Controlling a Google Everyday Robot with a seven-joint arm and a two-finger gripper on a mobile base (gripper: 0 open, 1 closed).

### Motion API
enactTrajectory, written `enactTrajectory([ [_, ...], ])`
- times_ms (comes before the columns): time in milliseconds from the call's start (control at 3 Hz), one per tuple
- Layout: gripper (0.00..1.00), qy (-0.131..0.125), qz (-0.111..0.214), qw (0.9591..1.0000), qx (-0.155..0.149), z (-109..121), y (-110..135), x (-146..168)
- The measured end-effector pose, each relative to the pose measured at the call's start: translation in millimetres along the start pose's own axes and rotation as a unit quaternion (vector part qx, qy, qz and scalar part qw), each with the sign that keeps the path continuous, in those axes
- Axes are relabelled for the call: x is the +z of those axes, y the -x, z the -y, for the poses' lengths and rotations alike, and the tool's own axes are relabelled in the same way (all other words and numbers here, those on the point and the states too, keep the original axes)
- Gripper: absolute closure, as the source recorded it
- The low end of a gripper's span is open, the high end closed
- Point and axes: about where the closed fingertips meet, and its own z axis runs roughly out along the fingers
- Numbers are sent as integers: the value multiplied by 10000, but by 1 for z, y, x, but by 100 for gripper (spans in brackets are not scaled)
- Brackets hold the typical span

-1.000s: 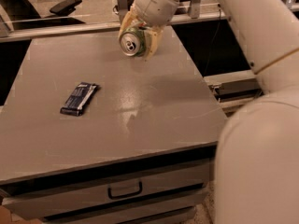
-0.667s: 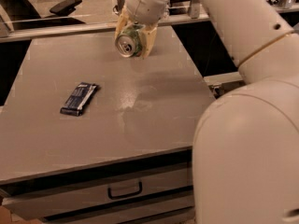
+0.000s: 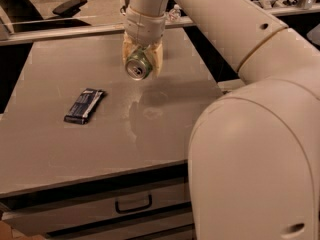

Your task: Knock green can over

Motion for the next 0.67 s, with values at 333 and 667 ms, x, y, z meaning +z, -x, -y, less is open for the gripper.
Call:
enactTrajectory([
  [333, 100, 480, 79, 9988, -109, -24, 0, 28],
  [667, 77, 841, 251, 9957, -309, -46, -1, 54],
])
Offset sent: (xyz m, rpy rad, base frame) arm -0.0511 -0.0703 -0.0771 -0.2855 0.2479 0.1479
